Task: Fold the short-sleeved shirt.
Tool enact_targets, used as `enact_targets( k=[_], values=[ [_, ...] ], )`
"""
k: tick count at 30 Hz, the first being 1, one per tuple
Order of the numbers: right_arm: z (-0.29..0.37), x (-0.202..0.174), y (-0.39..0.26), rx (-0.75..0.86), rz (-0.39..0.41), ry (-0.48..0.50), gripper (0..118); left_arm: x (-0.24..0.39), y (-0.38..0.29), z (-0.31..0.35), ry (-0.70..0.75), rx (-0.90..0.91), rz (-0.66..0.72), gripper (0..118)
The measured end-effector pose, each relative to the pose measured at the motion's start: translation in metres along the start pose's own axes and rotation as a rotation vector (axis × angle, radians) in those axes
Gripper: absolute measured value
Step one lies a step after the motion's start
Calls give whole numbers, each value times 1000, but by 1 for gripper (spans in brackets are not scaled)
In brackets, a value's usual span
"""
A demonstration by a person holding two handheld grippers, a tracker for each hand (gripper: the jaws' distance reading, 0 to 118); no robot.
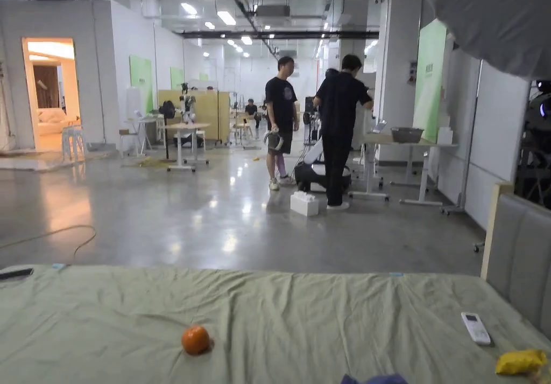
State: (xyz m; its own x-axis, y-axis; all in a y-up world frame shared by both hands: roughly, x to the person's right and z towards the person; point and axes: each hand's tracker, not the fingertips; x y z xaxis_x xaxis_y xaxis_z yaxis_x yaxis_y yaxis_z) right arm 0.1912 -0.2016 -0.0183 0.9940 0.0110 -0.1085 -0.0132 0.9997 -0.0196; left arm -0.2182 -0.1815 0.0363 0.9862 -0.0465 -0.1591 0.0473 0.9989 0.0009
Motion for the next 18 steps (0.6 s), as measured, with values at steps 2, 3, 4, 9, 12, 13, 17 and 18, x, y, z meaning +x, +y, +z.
enact_targets(
  k=[2,3,4,9,12,13,17,18],
  values=[
    [0,0,-1,-11,-7,14,0,-4,-3,-4,-18,-21,26,0],
    [0,-1,-2,-7,-3,14,0,-7,-5,-7,-22,-37,41,0],
    [0,-1,-3,-10,-3,21,0,-10,-9,-9,-19,-42,42,0],
    [-13,0,-23,-105,-10,49,0,-36,-47,-42,-23,-184,8,1],
    [-25,-1,-33,-142,-26,34,0,-52,-78,-67,-86,-312,63,1],
    [-28,-1,-36,-165,-47,38,0,-58,-88,-72,-109,-370,78,3],
    [-39,-2,-50,-232,-81,34,0,-74,-145,-102,-112,-497,88,78],
    [-41,-1,-54,-250,-82,32,0,-78,-160,-111,-118,-534,103,95]
  ],
)
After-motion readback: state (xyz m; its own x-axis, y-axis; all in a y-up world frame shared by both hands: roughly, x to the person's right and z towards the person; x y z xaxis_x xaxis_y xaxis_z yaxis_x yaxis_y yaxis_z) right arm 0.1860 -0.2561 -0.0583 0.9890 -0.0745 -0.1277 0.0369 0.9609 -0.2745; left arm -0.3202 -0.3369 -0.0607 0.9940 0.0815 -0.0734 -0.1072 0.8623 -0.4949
